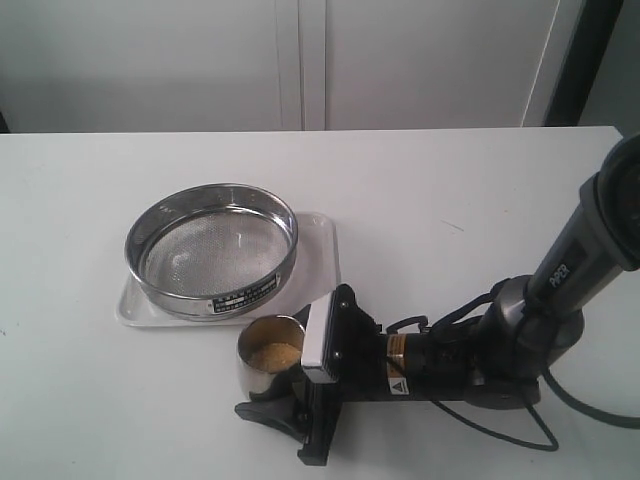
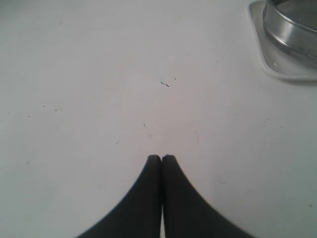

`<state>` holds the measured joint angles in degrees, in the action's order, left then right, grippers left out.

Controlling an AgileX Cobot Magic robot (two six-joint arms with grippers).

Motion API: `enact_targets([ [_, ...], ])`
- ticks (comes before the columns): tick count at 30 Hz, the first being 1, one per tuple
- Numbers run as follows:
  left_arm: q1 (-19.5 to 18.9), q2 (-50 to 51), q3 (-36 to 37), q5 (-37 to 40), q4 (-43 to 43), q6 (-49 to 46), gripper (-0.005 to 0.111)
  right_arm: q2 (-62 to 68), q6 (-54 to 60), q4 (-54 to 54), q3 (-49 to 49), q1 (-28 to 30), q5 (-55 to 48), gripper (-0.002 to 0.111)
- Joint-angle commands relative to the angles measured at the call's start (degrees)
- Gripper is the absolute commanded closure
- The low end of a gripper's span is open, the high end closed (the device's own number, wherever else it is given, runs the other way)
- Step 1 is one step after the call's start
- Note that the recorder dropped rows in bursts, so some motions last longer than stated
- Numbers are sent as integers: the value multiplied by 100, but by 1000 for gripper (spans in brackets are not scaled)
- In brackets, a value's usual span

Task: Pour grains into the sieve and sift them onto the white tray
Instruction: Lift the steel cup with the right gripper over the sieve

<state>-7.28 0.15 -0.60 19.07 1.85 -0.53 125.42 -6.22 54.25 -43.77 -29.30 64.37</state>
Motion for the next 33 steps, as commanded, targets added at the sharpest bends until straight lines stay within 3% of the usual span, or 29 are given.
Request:
enact_targets([
  [1,0,-15,60,50,23,53,107,12,-46,-348,-23,-26,256,107],
  [15,0,-15,60,50,23,53,107,-35,-410,-443,-13,-26,560,107],
  [24,0,-15,60,50,23,53,107,-830,-882,-466,-13,-26,560,108],
  [33,0,-15,60,50,23,53,107,-1665,-1248,-471,-35,-26,-604,108],
])
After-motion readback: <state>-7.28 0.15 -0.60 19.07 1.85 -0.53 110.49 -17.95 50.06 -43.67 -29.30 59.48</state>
